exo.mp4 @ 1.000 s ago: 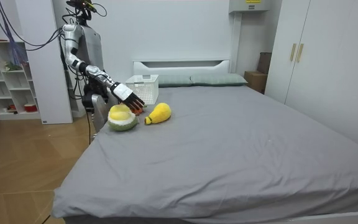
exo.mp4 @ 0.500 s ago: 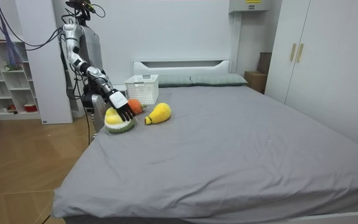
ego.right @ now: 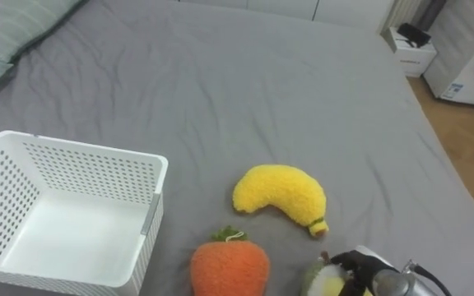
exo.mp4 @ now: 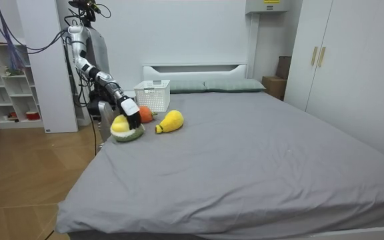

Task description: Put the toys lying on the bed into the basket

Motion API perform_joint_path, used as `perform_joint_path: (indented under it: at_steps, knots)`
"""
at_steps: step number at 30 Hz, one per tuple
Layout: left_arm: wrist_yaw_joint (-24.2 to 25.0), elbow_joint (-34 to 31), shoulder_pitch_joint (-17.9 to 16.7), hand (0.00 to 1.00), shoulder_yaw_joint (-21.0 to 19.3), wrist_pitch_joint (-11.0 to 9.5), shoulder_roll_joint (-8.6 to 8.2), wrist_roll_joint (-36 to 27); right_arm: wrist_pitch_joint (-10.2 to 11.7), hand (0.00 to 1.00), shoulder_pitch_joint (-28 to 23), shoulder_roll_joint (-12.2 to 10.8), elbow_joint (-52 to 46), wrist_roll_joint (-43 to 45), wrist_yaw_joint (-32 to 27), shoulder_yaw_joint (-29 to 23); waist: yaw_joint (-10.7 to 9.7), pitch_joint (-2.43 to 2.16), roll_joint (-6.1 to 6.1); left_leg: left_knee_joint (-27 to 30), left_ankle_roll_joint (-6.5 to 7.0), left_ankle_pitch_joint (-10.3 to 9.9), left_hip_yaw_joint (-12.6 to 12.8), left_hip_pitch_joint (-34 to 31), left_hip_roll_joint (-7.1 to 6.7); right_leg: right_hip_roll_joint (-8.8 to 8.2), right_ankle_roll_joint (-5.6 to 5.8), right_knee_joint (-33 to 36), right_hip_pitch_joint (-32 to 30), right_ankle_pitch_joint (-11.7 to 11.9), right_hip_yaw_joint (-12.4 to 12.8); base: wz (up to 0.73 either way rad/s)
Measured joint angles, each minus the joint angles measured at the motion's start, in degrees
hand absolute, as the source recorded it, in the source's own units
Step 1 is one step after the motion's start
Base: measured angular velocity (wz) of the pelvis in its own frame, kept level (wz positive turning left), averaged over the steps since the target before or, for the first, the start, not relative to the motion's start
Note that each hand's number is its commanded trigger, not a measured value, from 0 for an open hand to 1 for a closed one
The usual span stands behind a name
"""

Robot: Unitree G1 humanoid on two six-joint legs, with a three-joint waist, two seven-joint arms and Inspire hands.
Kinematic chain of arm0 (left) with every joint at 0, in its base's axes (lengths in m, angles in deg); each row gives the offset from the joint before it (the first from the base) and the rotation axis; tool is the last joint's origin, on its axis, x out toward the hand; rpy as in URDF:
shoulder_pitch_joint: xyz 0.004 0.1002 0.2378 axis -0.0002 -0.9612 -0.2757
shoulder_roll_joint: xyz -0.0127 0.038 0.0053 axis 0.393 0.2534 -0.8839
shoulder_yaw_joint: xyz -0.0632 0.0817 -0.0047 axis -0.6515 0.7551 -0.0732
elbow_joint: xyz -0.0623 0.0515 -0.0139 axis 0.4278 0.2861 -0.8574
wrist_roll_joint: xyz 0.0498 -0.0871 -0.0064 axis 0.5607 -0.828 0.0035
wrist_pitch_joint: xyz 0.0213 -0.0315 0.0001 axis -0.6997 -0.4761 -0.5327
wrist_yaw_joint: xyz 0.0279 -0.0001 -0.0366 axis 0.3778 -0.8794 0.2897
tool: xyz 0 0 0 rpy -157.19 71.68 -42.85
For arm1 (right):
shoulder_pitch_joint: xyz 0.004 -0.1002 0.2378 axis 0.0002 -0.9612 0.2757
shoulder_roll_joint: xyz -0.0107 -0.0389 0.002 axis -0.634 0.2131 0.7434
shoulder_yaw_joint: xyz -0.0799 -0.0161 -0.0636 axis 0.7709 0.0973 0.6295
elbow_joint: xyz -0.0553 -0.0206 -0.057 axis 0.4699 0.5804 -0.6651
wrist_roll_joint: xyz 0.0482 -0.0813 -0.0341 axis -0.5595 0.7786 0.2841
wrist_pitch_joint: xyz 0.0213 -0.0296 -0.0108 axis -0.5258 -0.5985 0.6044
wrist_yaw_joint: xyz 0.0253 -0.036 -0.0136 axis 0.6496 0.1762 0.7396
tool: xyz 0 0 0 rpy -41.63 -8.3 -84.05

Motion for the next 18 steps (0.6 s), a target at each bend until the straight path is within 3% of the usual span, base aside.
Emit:
perform_joint_path:
  at_steps: [10,18]
  knots:
    - [0.0,0.0,0.0,0.00,-0.6,0.0,-0.11,1.7,-0.6,1.00,-1.4,-1.6,1.2,1.6,0.8,0.0,0.4,-0.17,0.58,0.0,-0.01,0.0,-0.1,0.0,-0.02,-0.03,0.01,0.1,0.1,-0.1,0.1,0.01]
    - [0.1,-0.2,0.0,0.00,-0.5,0.0,-0.11,1.7,-0.7,1.00,-1.3,-1.7,1.8,1.0,0.6,0.0,-0.3,-0.29,-0.31,0.0,0.00,0.0,-0.2,-0.5,-0.12,-0.17,0.05,0.1,-0.7,-0.2,0.0,0.00]
